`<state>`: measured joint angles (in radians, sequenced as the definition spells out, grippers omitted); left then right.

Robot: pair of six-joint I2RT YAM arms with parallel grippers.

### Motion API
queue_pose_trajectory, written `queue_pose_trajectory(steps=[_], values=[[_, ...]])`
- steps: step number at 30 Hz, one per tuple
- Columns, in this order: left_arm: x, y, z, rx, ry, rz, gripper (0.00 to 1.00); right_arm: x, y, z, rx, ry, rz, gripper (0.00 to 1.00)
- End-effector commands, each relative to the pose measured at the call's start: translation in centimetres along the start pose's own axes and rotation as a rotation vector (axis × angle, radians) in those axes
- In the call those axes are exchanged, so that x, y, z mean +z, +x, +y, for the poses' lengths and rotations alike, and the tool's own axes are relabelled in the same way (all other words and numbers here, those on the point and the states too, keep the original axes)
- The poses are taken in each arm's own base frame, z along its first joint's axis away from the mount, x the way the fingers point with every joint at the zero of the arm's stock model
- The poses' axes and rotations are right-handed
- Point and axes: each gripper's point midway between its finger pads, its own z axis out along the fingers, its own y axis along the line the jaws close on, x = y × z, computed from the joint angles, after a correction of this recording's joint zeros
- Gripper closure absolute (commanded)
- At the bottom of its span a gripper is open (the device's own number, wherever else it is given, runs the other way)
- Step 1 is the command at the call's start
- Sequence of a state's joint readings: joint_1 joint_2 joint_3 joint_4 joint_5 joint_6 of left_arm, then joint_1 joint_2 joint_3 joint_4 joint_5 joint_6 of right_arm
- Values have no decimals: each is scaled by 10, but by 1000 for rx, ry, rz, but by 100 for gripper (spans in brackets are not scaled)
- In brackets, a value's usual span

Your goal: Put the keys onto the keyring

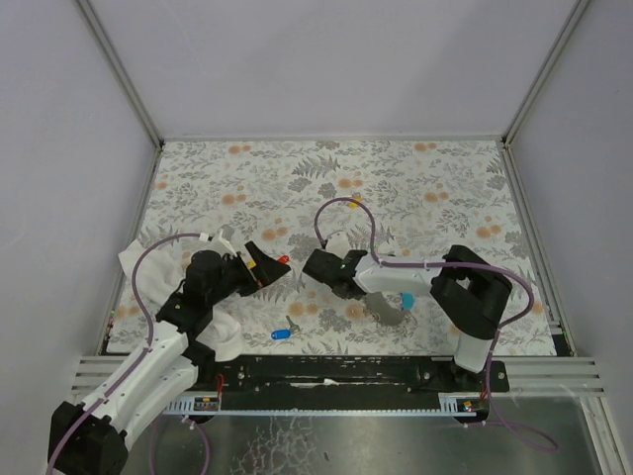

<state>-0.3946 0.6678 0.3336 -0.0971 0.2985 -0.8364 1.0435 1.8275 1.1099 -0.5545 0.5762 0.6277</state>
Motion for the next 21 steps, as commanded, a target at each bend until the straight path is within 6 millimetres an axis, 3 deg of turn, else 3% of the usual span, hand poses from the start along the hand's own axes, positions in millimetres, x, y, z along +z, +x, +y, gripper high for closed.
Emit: queue_pose_trajectory(steps=[1, 6, 15, 21], values=[[5, -8, -12, 22, 51, -43, 0, -19, -9, -12, 15, -9, -65, 91], [10, -1, -20, 48, 86, -12, 0, -44, -22, -16, -13, -108, -139, 100], [18, 14, -45, 194, 193, 52, 0, -96, -43, -14, -143, -347, -301, 100], [21, 23, -70, 349, 325, 34, 0, -120, -48, -16, -261, -447, -420, 100]])
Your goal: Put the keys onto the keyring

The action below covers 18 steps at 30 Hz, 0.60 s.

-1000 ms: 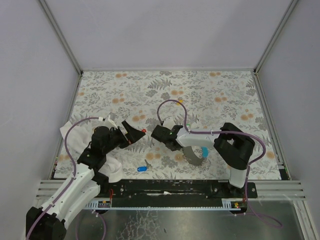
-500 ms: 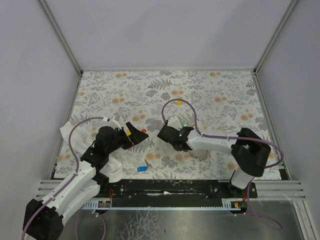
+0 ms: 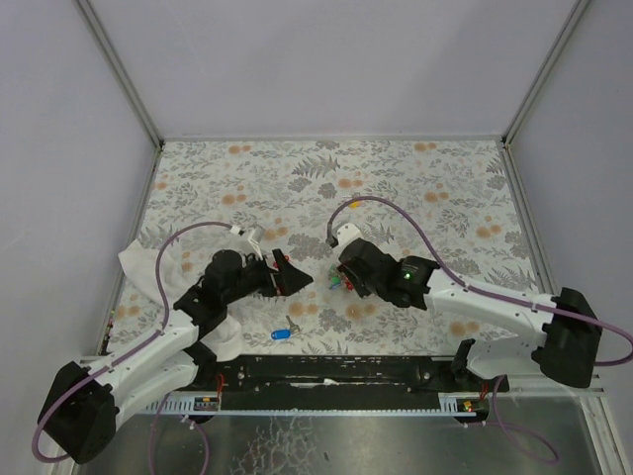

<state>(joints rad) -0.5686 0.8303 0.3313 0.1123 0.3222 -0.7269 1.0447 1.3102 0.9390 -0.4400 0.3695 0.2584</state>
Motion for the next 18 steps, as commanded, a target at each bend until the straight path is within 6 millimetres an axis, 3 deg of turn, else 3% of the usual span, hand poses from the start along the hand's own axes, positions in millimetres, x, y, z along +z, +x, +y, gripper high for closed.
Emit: queue_pose_trajectory(steps=[1, 8, 18], values=[[5, -18, -41, 208, 188, -95, 0, -16, -21, 11, -139, -119, -128, 100], [11, -2, -44, 429, 279, -133, 0, -25, -22, 26, -316, -252, -215, 100], [26, 12, -47, 567, 365, -78, 1, -34, -35, 35, -544, -324, -324, 100]])
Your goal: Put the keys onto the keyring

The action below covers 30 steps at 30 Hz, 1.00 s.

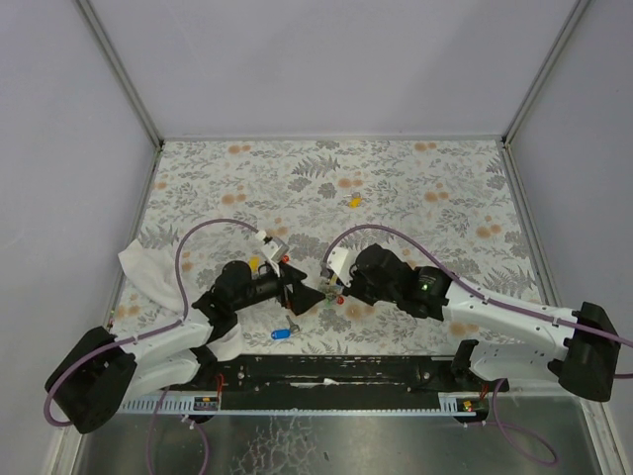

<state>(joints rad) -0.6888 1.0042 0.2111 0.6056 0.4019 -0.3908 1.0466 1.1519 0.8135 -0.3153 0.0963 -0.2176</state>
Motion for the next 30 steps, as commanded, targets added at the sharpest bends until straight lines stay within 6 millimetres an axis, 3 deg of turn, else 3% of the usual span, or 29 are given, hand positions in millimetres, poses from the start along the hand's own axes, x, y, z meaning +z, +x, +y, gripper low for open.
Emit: queue_pose_trajectory(steps=[1, 7, 13, 19, 30], values=[[11, -22, -14, 141, 89, -44, 2, -9, -40, 0, -139, -34, -166, 100], [8, -44, -7, 171, 10, -104, 0, -11, -41, -1, -159, -32, -185, 100], [-12, -71, -2, 62, -83, -291, 0, -11, -43, -3, -161, -16, -205, 100], [-27, -58, -16, 237, 9, -300, 0, -15, -46, -7, -159, 18, -249, 100], [5, -19, -26, 293, 174, -36, 0, -8, -43, 1, -185, -25, -277, 100]])
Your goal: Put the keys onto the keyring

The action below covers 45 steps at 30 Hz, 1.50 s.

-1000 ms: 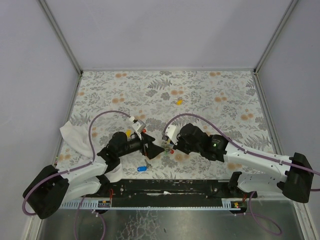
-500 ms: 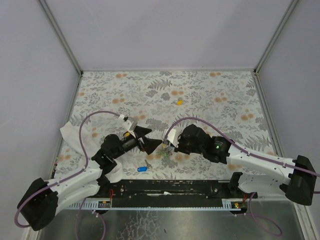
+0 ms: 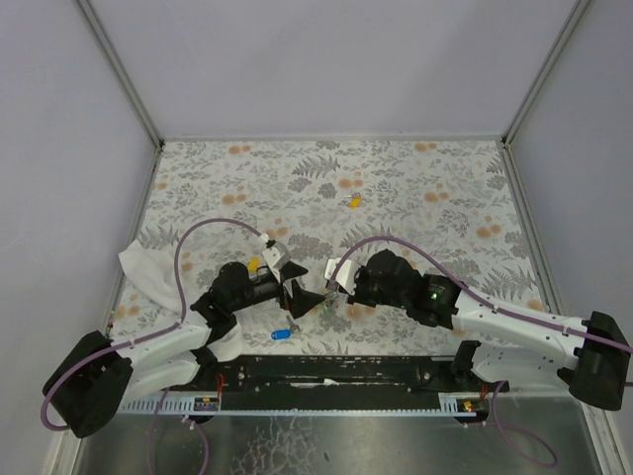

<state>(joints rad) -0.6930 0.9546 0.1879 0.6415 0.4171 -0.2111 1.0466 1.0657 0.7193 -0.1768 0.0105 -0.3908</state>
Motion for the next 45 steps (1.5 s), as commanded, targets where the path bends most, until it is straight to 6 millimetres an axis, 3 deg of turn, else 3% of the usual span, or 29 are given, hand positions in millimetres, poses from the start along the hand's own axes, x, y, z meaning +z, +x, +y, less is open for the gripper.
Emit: queue_pose_trajectory(steps=[1, 10, 22, 29, 33, 40, 43, 45], values=[[13, -13, -23, 78, 159, 11, 0, -1, -28, -8, -22, 22, -127, 100], [30, 6, -24, 32, 220, 119, 12, 1, -29, -7, -20, 10, -135, 100], [46, 29, -15, 18, 148, 211, 19, -2, -32, -8, -4, 15, -157, 100], [48, 26, -14, 40, 113, 196, 39, -8, -38, -11, 16, 36, -194, 100], [49, 22, -16, 45, 99, 188, 64, -9, -38, -12, 46, 50, -201, 100], [48, 13, -15, 62, 50, 163, 82, -16, -44, -17, 161, 81, -215, 99], [48, 7, -11, 66, 5, 151, 87, -24, -52, -17, 225, 75, -226, 90], [48, 4, -10, 60, -20, 147, 91, -30, -56, -17, 267, 71, -232, 79]])
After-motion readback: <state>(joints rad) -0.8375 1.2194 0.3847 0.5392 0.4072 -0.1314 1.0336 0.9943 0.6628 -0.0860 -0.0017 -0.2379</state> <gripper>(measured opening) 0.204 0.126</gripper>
